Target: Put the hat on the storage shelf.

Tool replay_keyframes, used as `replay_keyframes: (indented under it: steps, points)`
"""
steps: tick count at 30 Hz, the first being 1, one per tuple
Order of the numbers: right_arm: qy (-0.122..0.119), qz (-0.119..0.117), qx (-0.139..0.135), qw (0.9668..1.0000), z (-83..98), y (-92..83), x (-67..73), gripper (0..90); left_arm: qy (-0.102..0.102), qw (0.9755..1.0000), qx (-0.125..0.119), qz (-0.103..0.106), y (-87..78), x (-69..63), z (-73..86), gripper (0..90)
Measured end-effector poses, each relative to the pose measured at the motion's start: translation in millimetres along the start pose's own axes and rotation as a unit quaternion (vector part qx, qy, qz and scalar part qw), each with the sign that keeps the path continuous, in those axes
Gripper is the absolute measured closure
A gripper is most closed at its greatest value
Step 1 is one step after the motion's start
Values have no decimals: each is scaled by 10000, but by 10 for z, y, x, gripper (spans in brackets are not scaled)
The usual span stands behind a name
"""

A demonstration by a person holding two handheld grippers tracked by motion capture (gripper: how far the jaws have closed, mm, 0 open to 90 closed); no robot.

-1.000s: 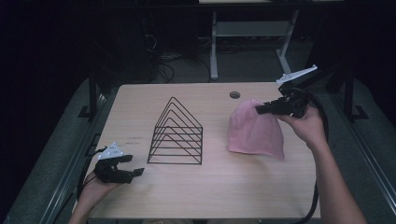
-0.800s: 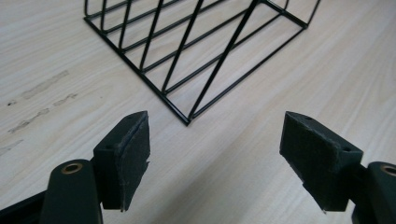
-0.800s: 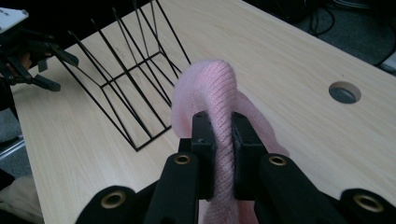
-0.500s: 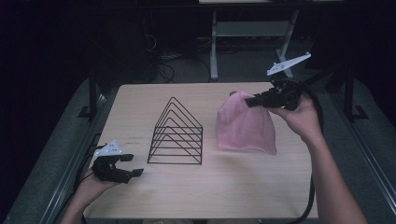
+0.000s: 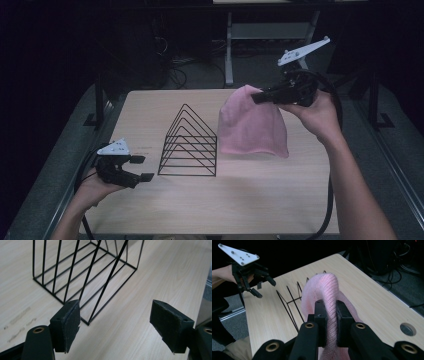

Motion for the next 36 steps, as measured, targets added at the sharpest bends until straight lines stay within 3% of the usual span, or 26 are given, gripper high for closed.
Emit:
replay_keyframes:
  steps: [7,18,25,36]
  points:
    - [-195,-67,-30,9998,-186,3,135,817,85,9999,-54,130,-72,-20,-177,245]
    - [-438,-202,-68,9988,-458,11,338,817,201,9997,-19,164,-142,-15,-368,245]
    - [-623,-318,-16,9975,-664,109,532,817,254,9994,-28,215,-210,-14,-495,245]
    - [-742,-422,37,9963,-866,235,676,817,274,9993,-46,244,-266,12,-607,245]
Point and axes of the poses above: each handheld gripper's, and its own axes: y roughly forward along the jaws, z roughly out of its underside, x roughly to its left, the point moved 10 cm from there along y, roughly forward along the jaws, and after that the axes turned 5 degrees about y, right-handed, at the moved point
